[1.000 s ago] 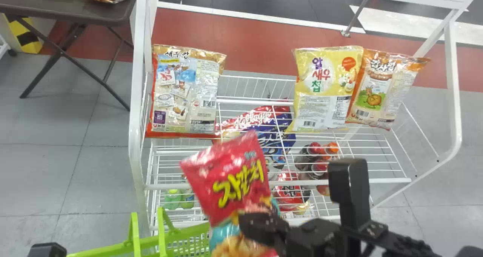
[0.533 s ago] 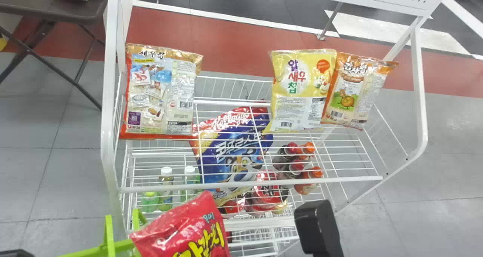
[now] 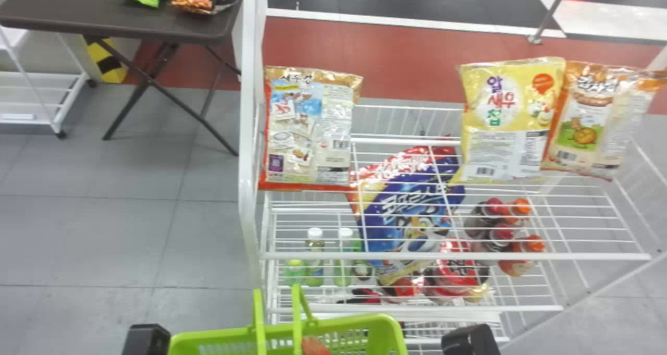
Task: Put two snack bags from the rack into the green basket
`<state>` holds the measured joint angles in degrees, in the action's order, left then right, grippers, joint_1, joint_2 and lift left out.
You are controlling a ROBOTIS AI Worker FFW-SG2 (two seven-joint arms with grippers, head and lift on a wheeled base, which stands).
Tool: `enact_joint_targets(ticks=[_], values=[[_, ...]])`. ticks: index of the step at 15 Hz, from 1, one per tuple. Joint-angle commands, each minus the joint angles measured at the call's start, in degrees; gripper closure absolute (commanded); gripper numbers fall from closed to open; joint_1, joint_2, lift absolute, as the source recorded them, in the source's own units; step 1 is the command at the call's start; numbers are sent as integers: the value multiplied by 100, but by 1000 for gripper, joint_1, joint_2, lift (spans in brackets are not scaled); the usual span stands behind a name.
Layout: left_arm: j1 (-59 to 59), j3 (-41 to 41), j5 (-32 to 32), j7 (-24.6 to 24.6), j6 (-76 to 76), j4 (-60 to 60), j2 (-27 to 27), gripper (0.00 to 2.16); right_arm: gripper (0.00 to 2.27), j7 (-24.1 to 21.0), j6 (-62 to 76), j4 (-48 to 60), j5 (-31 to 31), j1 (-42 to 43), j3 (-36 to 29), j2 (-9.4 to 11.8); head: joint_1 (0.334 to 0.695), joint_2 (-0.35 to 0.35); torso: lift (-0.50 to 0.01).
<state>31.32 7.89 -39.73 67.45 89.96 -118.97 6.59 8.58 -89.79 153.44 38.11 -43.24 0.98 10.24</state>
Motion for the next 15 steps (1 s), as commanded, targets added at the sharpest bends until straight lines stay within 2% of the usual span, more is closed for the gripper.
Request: enact_joint_targets(ticks=[1,2,3,4,5,8,10,13,15], values=[[76,11,0,5,7,-65,-8,1355,2213,-85,-29,-95,-410,0,166,4,695,-73,-5],[93,11,0,5,7,-73,-17,1355,2084,-234,-29,-77,-541,0,192,4,695,-90,-5],[120,11,0,5,7,-91,-17,1355,1808,-349,-29,-68,-603,0,184,4,695,-111,-5],[146,11,0,13,7,-109,-17,1355,880,-445,-29,-60,-664,18,175,4,695,-139,-5],[146,2,0,22,7,-109,-17,1355,-2,-542,-29,-60,-656,18,140,4,695,-203,-5],[146,2,0,22,7,-100,-17,1355,39,-929,-29,257,-954,26,122,4,695,-284,-5],[146,20,0,22,7,-100,-17,1355,56,-1025,-29,389,-1324,79,149,4,695,-335,-5],[146,46,0,57,7,-100,1,1355,53,-946,-29,380,-1297,141,96,4,695,-350,-5],[128,46,0,57,7,-100,-8,1355,63,-709,0,345,-1288,123,131,4,695,-350,-5]])
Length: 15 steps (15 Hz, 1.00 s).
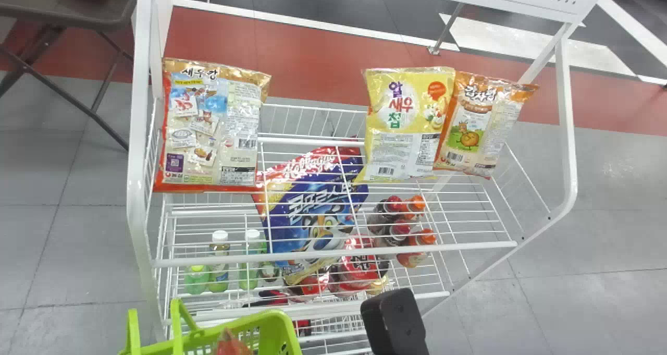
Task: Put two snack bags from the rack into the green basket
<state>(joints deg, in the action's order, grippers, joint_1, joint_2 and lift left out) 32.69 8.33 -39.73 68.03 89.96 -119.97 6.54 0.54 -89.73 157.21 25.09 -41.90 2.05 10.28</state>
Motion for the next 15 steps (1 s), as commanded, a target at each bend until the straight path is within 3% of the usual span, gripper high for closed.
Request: enact_joint_targets(ticks=[1,2,5,9,12,15], values=[[-8,2,0,-1,7,0,-3,1355,63,210,504,-94,83,-29,24,0,695,-350,-5],[-8,2,0,-1,7,0,-3,1355,63,280,961,-155,92,-20,41,-9,695,-350,-5],[-17,2,0,-10,7,-9,-3,1355,63,403,1647,-287,127,42,6,-35,695,-220,-5],[-87,-25,9,-53,7,-9,-12,1355,66,394,2086,-349,145,77,-240,-35,695,-201,-5],[-131,-69,35,-97,7,-9,-12,1355,63,570,4600,-1025,57,244,-302,-35,695,-234,-5],[-193,-113,53,-159,7,9,6,1355,63,860,7149,-2115,-215,613,6,-176,695,-238,-5]])
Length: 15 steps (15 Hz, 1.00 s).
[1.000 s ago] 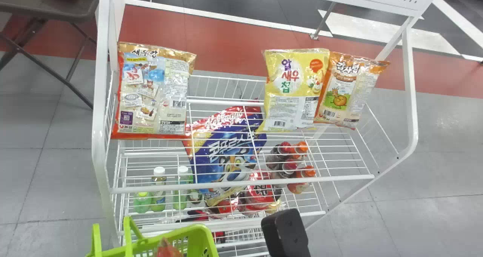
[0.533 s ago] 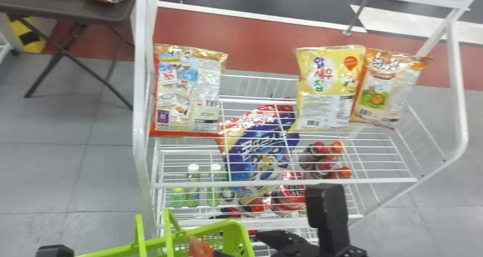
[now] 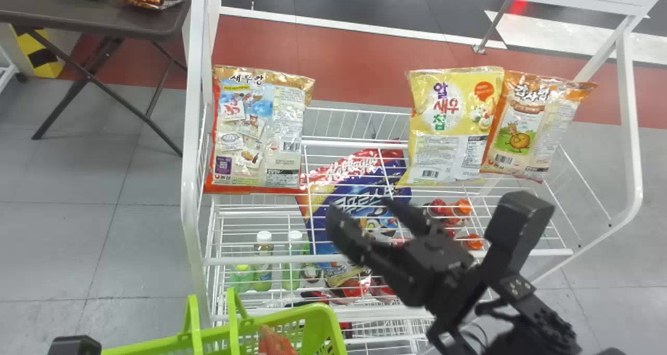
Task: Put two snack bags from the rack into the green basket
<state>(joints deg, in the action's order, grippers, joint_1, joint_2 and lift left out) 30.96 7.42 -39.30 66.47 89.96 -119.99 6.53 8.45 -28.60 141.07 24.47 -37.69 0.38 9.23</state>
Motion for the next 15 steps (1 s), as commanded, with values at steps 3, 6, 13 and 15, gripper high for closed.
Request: enact_joint_targets(ticks=[3,6,13,15], values=[[-81,-21,37,-12,7,29,24,1355,70,271,1915,-1468,-285,842,560,-185,695,-235,-5],[-152,-21,72,-12,7,73,42,1355,93,254,2125,-2206,-522,1572,920,-360,695,-181,-5],[-389,-21,72,32,7,363,94,1355,124,-265,1721,-4158,-1322,3400,1861,-870,695,0,-4],[-450,-13,63,59,7,433,129,1355,124,-555,1633,-4377,-1506,3637,1975,-905,695,41,-4]])
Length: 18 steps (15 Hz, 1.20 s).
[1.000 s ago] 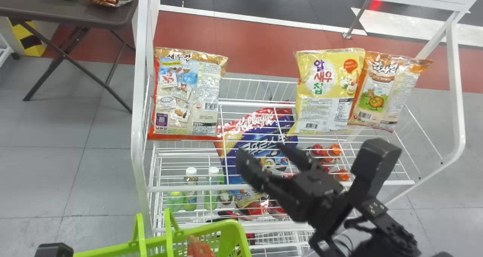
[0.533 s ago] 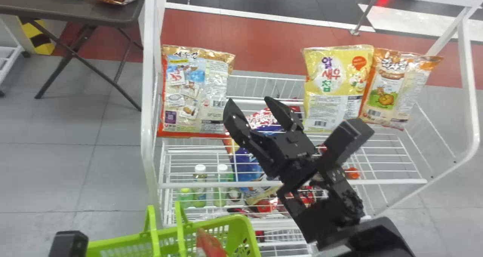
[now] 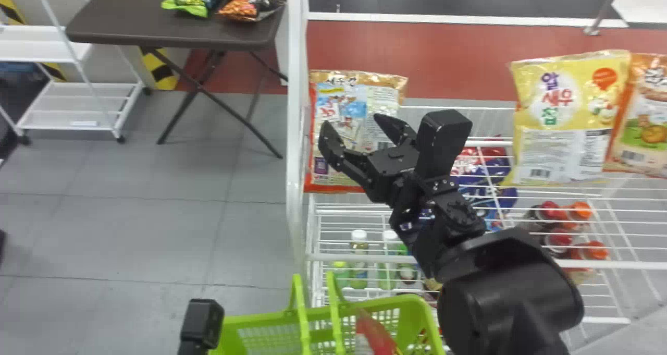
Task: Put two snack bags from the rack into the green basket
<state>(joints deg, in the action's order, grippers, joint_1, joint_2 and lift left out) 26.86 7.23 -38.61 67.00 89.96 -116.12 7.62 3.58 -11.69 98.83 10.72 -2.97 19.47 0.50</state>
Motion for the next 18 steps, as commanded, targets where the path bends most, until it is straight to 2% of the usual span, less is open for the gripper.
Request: enact_joint_targets(ticks=[1,5,9,10,11,12,13,14,18], values=[[-58,15,-6,15,7,72,29,1355,124,-209,-76,-153,-166,183,74,-33,695,47,-4],[-198,15,-59,15,7,99,64,1355,124,-507,-498,-584,-351,587,145,-55,695,48,-4],[-295,15,-68,15,7,187,73,1355,124,-516,-1464,-1015,-430,1167,180,-55,695,45,-4],[-321,24,-68,6,7,231,73,1355,221,-507,-1623,-1076,-448,1281,224,-55,695,43,-4],[-356,15,-77,6,7,266,64,1355,734,-463,-1798,-1076,-448,1343,285,-55,695,42,-4],[-374,15,-77,6,7,283,64,1355,1568,-481,-1886,-1059,-412,1343,373,-55,695,42,-4],[-400,15,-77,-3,7,327,56,1355,2162,-472,-1939,-997,-368,1343,391,-55,695,49,-4],[-400,24,-77,-11,7,336,56,1355,2246,-455,-1939,-962,-421,1334,408,-55,695,57,-4],[-400,24,-77,-55,7,354,20,1355,2243,-393,-1587,-716,-404,1132,461,-55,695,78,-4]])
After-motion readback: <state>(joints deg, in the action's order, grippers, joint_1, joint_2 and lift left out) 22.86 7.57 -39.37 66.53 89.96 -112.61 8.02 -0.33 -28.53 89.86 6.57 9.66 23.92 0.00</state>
